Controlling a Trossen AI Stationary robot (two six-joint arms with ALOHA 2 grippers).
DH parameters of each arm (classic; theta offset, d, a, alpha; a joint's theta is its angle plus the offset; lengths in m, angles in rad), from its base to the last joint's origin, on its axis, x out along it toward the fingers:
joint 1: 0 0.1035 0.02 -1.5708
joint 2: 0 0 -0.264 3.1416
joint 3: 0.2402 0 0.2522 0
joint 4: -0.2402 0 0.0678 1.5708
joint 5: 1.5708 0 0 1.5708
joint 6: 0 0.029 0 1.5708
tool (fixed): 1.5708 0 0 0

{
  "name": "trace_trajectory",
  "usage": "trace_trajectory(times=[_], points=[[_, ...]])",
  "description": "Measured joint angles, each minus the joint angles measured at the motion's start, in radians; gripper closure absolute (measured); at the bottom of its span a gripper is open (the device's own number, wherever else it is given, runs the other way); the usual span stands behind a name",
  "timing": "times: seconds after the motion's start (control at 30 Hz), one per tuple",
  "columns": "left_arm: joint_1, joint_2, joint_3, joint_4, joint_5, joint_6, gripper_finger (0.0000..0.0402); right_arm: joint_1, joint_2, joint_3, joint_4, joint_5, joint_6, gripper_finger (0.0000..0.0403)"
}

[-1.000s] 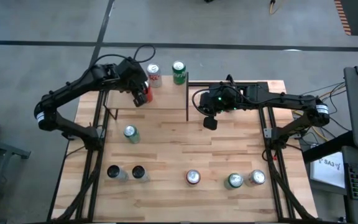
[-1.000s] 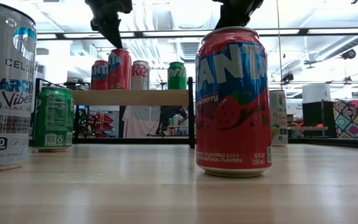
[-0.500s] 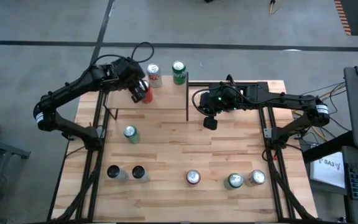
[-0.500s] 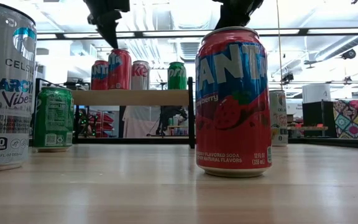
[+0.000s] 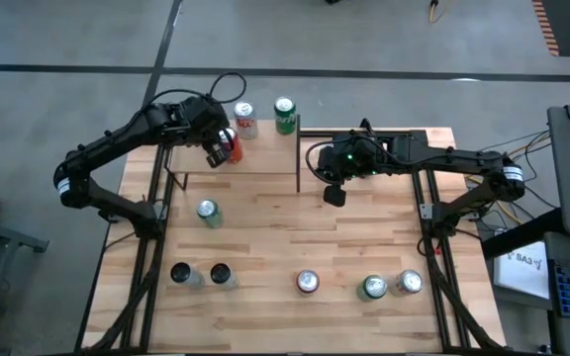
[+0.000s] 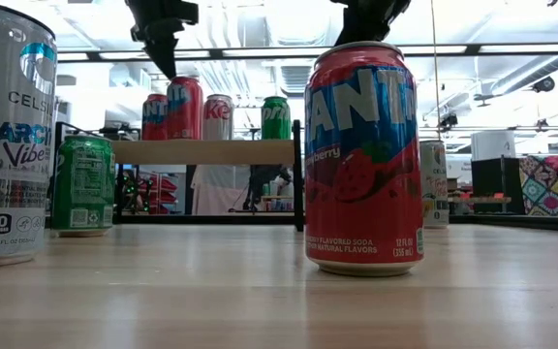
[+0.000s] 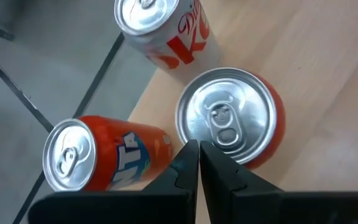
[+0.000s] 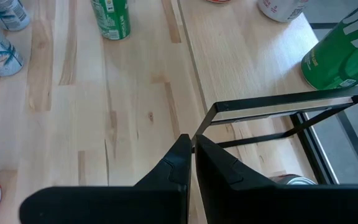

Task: Place canned beverage on shelf
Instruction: Put the top red soda can aligned with the other red soda can on the shelf

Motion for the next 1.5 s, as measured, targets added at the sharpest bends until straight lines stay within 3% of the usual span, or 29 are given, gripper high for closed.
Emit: trace_trajectory(times=[0.23, 1.23, 1.4, 1.5], points=[[-0.005, -0.005, 0.001, -0.014, 0.047, -0.021, 0.0402, 0.0, 0.0, 0.0, 0.0, 0.0, -0.001, 0.039], [-0.007, -0.054, 0.0, 0.044, 0.058, -0.024, 0.0402, 0.0, 0.0, -0.001, 0.01, 0.0, -0.002, 0.039], [-0.022, -0.066, 0.0, 0.134, 0.207, -0.018, 0.0402, 0.0, 0.0, -0.001, 0.034, 0.0, -0.002, 0.039], [-0.035, -0.049, 0.0, 0.177, 0.232, -0.017, 0.0402, 0.0, 0.0, -0.001, 0.035, 0.0, -0.002, 0.039]])
